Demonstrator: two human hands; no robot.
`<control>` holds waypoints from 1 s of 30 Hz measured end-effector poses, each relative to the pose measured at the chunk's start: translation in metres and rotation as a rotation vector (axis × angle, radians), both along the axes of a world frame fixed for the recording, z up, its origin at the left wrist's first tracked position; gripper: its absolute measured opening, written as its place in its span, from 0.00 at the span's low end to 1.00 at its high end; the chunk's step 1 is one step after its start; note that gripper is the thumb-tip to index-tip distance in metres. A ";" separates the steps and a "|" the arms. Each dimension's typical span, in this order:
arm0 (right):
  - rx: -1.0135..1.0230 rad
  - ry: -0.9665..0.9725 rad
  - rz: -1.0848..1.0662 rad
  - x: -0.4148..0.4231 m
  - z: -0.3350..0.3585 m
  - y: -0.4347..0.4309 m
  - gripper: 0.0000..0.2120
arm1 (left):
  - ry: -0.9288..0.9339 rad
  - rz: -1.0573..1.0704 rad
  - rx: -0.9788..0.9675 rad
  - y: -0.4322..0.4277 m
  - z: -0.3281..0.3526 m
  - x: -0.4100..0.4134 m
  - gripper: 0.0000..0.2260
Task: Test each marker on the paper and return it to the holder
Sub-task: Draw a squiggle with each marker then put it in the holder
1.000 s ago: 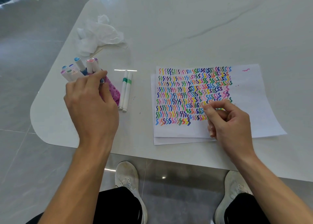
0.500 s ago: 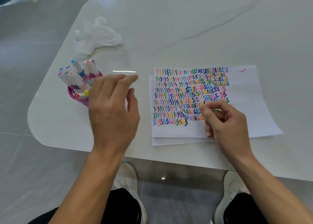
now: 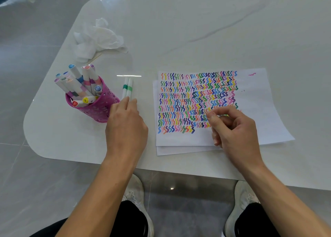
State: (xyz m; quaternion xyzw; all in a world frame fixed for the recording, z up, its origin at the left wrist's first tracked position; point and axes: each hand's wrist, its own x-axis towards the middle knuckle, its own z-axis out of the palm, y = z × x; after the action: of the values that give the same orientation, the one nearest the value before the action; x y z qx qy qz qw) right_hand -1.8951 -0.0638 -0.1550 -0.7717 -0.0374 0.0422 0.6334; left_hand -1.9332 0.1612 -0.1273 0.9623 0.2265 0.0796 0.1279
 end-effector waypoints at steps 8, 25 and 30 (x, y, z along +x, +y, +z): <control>-0.002 0.003 0.013 0.000 -0.002 0.000 0.05 | -0.022 0.042 -0.020 0.004 -0.002 0.004 0.18; -0.018 0.003 0.051 -0.001 -0.003 0.001 0.04 | -0.051 0.002 -0.149 -0.006 0.004 0.003 0.15; 0.013 0.006 0.102 -0.002 0.001 0.002 0.02 | -0.142 -0.068 -0.655 -0.018 0.012 0.005 0.12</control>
State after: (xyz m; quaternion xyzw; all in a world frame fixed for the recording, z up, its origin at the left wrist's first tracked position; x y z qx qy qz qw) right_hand -1.8968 -0.0621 -0.1542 -0.7645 -0.0749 0.0763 0.6357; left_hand -1.9281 0.1435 -0.1151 0.8691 0.1983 0.0653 0.4484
